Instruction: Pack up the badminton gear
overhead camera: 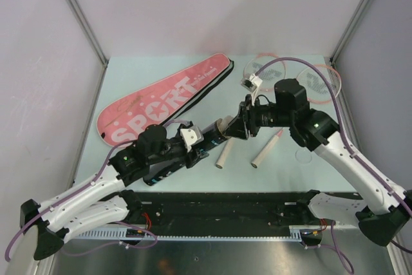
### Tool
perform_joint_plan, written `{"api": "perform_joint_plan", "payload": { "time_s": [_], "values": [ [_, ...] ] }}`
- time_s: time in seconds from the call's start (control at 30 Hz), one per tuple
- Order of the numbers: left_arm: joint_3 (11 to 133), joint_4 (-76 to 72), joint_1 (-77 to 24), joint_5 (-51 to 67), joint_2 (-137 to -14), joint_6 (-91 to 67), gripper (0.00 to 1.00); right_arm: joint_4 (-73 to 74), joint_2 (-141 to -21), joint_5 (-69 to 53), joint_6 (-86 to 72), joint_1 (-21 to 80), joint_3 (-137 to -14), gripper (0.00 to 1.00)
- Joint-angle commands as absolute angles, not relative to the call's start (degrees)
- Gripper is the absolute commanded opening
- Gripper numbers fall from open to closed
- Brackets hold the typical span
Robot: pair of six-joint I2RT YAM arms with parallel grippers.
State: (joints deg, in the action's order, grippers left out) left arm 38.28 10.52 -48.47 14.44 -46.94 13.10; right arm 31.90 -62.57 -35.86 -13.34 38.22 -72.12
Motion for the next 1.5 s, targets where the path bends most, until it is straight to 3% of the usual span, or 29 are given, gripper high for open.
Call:
{"api": "perform_joint_plan", "payload": {
  "time_s": [0.0, 0.1, 0.47, 0.63, 0.9, 0.97, 1.1, 1.23, 1.27, 1.33, 1.37, 1.4, 1.47],
  "values": [
    [41.1, 7.5, -48.5, 18.4, -45.4, 15.9, 0.13, 13.8, -62.9, -44.6, -26.6, 36.7, -66.0, 0.65],
    [41.1, 7.4, -48.5, 18.6, -44.8, 15.9, 0.13, 3.2, -61.9, -50.3, -33.7, 35.5, -62.4, 0.77],
    [41.9, 7.5, -48.5, 19.2, -45.1, 15.0, 0.13, -5.5, -68.1, -40.4, -38.1, 44.7, -58.6, 0.78],
    [41.8, 7.4, -48.6, 15.5, -44.6, 14.9, 0.13, -4.1, -63.6, -34.3, -36.8, 44.7, -57.0, 0.79],
    [42.1, 7.5, -48.6, 7.6, -45.2, 14.2, 0.13, 8.9, -50.3, -34.5, -32.8, 28.6, -57.2, 0.89],
    [42.2, 7.6, -48.6, 6.5, -45.1, 14.2, 0.13, 15.6, -47.2, -27.2, -31.1, 26.5, -57.2, 0.91],
    [42.5, 7.4, -48.6, 3.8, -44.4, 13.4, 0.13, 33.9, -49.4, 2.7, -33.6, 16.3, -57.2, 0.91],
    [42.9, 7.5, -48.6, 4.1, -43.2, 13.3, 0.14, 45.0, -56.5, 7.9, -34.2, 5.3, -55.3, 0.91],
    [43.0, 7.4, -48.6, 4.3, -42.8, 13.2, 0.14, 45.0, -57.2, 7.6, -33.8, 3.3, -53.0, 0.88],
    [43.2, 7.5, -48.5, 4.9, -41.8, 12.7, 0.15, 42.9, -57.4, 6.2, -31.6, -2.6, -49.9, 0.71],
    [43.3, 7.4, -48.6, 5.1, -41.5, 12.6, 0.15, 42.0, -58.3, 6.2, -31.5, -3.7, -47.0, 0.46],
    [43.4, 7.5, -48.5, 5.5, -41.2, 12.3, 0.14, 41.9, -59.1, 6.6, -31.7, -4.8, -45.9, 0.36],
    [43.7, 7.4, -48.6, 6.8, -40.3, 11.7, 0.15, 40.3, -61.6, 6.6, -32.3, -5.5, -44.2, 0.32]
  ]
}}
